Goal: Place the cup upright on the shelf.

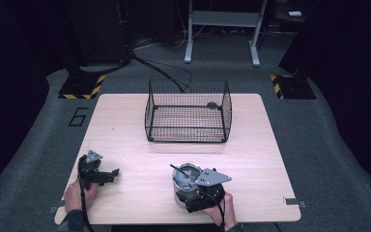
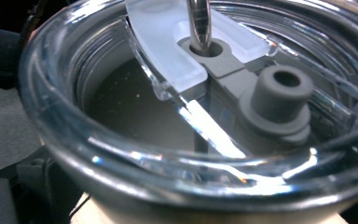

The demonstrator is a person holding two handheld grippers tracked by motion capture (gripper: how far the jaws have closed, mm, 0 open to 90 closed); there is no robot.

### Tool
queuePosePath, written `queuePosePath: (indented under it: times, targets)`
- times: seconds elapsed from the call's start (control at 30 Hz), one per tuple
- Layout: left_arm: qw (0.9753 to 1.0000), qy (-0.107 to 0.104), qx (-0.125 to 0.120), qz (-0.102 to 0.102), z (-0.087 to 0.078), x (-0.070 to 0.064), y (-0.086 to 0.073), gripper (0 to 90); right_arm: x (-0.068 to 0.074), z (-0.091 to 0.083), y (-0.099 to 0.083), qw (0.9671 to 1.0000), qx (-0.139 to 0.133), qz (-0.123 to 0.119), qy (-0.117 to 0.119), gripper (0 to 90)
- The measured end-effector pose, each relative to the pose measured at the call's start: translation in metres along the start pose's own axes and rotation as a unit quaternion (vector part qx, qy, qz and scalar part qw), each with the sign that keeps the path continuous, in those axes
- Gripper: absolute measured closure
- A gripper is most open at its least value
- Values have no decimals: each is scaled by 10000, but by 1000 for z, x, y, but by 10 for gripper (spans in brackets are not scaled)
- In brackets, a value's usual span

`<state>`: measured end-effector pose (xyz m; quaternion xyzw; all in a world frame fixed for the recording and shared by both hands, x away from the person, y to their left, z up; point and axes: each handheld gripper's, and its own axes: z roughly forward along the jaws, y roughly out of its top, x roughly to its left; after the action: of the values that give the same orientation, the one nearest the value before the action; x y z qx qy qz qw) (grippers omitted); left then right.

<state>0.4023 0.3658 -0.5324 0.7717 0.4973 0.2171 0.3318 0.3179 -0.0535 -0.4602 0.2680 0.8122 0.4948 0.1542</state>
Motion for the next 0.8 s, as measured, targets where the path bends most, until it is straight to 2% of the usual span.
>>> queuePosePath:
  times: [0.43,0.8]
  targets:
    - [10000,-1,3,1,0,0,0,0,3,0,1,9998,-71,-98,-147,34]
    - [10000,-3,7,7,0,0,0,1,-6,-9,13,9995,-208,-53,-243,34]
